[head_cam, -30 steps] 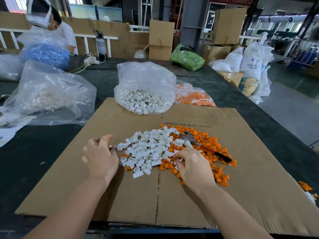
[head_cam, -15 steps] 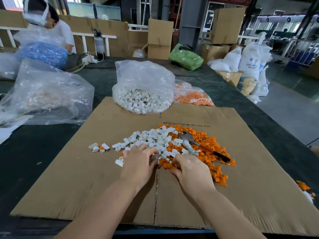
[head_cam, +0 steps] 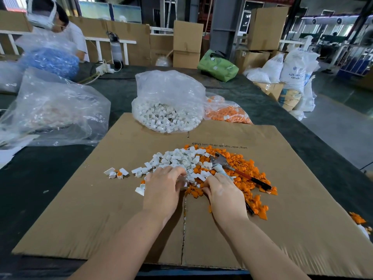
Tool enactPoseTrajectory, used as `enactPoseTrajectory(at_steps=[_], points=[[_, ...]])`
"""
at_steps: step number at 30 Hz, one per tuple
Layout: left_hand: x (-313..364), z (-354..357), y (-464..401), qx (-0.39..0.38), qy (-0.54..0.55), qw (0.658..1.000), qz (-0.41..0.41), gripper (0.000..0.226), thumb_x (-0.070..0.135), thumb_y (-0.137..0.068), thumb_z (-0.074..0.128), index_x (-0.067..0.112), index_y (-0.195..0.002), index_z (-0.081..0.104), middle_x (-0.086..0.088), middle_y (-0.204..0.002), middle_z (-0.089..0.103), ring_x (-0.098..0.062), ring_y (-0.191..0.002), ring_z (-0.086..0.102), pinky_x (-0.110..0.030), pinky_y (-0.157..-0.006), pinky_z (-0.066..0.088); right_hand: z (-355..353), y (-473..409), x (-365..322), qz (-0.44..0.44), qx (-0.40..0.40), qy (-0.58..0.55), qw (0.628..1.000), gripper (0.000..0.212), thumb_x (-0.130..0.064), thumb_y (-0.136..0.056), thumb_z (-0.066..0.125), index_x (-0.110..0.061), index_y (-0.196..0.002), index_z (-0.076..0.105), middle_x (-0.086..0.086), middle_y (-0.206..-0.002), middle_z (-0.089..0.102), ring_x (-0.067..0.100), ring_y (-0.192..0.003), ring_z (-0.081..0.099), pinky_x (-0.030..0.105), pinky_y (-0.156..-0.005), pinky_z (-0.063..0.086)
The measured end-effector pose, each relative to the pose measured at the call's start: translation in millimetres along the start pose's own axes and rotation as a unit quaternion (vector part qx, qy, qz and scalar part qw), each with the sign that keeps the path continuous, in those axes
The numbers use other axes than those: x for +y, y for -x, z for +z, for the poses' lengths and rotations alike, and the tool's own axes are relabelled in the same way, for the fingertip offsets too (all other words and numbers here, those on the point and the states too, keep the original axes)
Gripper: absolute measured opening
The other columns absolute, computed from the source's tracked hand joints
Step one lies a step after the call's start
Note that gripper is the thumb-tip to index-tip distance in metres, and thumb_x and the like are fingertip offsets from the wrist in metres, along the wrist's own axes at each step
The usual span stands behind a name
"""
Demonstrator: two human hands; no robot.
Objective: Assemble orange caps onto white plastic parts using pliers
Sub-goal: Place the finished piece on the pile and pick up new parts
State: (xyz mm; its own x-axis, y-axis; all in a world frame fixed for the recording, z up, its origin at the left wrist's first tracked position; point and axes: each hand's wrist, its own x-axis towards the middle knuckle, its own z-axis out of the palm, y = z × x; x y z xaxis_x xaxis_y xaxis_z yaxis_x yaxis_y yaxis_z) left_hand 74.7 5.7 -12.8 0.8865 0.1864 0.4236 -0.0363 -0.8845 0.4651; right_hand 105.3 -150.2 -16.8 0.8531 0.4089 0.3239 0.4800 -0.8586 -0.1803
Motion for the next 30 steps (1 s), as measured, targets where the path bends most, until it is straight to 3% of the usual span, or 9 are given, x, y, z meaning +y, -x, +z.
enactPoseTrajectory(at_steps=[3, 5, 8, 13, 18, 23, 27, 30], points=[[6.6, -4.5, 5.0, 0.013, 0.073, 0.997, 0.030, 0.020, 0.009, -0.091, 0.058, 0.021, -0.102, 0.070, 0.007, -0.092, 0.058, -0.012, -0.084, 0.057, -0.022, -0.071, 0.041, -1.3, 0.8, 0.0, -0.008, -0.004, 0.000, 1.000, 0.017, -0.023, -0.099, 0.043, -0.019, -0.109, 0.056, -0.003, -0.107, 0.054, 0.016, -0.102, 0.049, 0.025, -0.075, 0.045], [9.1, -4.8, 9.5, -0.001, 0.104, 0.994, 0.026, 0.020, 0.011, -0.092, 0.057, 0.022, -0.104, 0.070, 0.011, -0.092, 0.052, -0.006, -0.080, 0.058, -0.008, -0.069, 0.040, -2.1, 0.9, -0.1, -0.013, -0.016, 0.010, 1.000, 0.020, -0.029, -0.098, 0.043, -0.022, -0.114, 0.054, -0.005, -0.110, 0.053, 0.015, -0.106, 0.048, 0.024, -0.077, 0.044], [8.0, -0.9, 13.1, -0.034, 0.121, 0.992, 0.005, 0.018, 0.020, -0.091, 0.060, 0.023, -0.108, 0.067, 0.018, -0.090, 0.044, 0.001, -0.080, 0.050, 0.001, -0.070, 0.034, -2.5, -1.0, -0.4, -0.012, -0.027, 0.019, 0.999, 0.021, -0.031, -0.098, 0.044, -0.024, -0.115, 0.053, -0.006, -0.112, 0.052, 0.014, -0.107, 0.047, 0.024, -0.077, 0.042], [6.5, 3.2, 12.5, -0.084, 0.088, 0.993, 0.003, 0.023, 0.025, -0.088, 0.064, 0.022, -0.111, 0.066, 0.019, -0.085, 0.039, 0.000, -0.081, 0.040, -0.001, -0.072, 0.030, -1.6, -3.5, -3.5, -0.007, -0.027, 0.040, 0.999, 0.016, -0.018, -0.096, 0.044, -0.020, -0.110, 0.052, -0.004, -0.108, 0.053, 0.016, -0.100, 0.048, 0.023, -0.071, 0.037], [8.3, 0.8, 10.8, -0.089, 0.093, 0.992, -0.005, 0.022, 0.030, -0.087, 0.064, 0.023, -0.108, 0.066, 0.015, -0.090, 0.045, 0.000, -0.082, 0.044, -0.005, -0.066, 0.031, -3.6, -1.9, -1.1, -0.004, -0.005, 0.007, 1.000, 0.022, -0.025, -0.098, 0.038, -0.020, -0.109, 0.057, -0.004, -0.107, 0.054, 0.014, -0.101, 0.048, 0.024, -0.073, 0.042], [6.2, -1.7, 9.7, -0.124, 0.049, 0.991, 0.006, 0.023, 0.025, -0.086, 0.067, 0.021, -0.108, 0.065, 0.012, -0.091, 0.044, -0.003, -0.083, 0.044, -0.005, -0.067, 0.032, -9.4, 0.9, -4.2, 0.005, 0.034, -0.050, 0.998, 0.014, -0.022, -0.094, 0.051, -0.015, -0.096, 0.063, -0.002, -0.098, 0.053, 0.015, -0.095, 0.048, 0.022, -0.067, 0.040], [6.9, -0.9, 6.4, -0.099, 0.061, 0.993, 0.002, 0.020, 0.021, -0.090, 0.062, 0.021, -0.109, 0.065, 0.012, -0.091, 0.044, -0.006, -0.089, 0.050, -0.010, -0.072, 0.036, -14.7, 1.7, -12.8, 0.003, 0.035, -0.104, 0.994, 0.008, -0.016, -0.088, 0.055, -0.015, -0.087, 0.062, -0.004, -0.086, 0.058, 0.016, -0.083, 0.052, 0.023, -0.062, 0.037], [7.0, -0.6, 4.4, -0.064, 0.093, 0.994, -0.008, 0.021, 0.015, -0.092, 0.058, 0.020, -0.111, 0.065, 0.016, -0.088, 0.043, -0.001, -0.080, 0.045, -0.001, -0.070, 0.033, -14.0, 1.9, -18.5, -0.006, -0.007, -0.125, 0.992, 0.007, -0.018, -0.088, 0.054, -0.016, -0.089, 0.060, -0.003, -0.088, 0.060, 0.017, -0.083, 0.054, 0.027, -0.068, 0.042]])
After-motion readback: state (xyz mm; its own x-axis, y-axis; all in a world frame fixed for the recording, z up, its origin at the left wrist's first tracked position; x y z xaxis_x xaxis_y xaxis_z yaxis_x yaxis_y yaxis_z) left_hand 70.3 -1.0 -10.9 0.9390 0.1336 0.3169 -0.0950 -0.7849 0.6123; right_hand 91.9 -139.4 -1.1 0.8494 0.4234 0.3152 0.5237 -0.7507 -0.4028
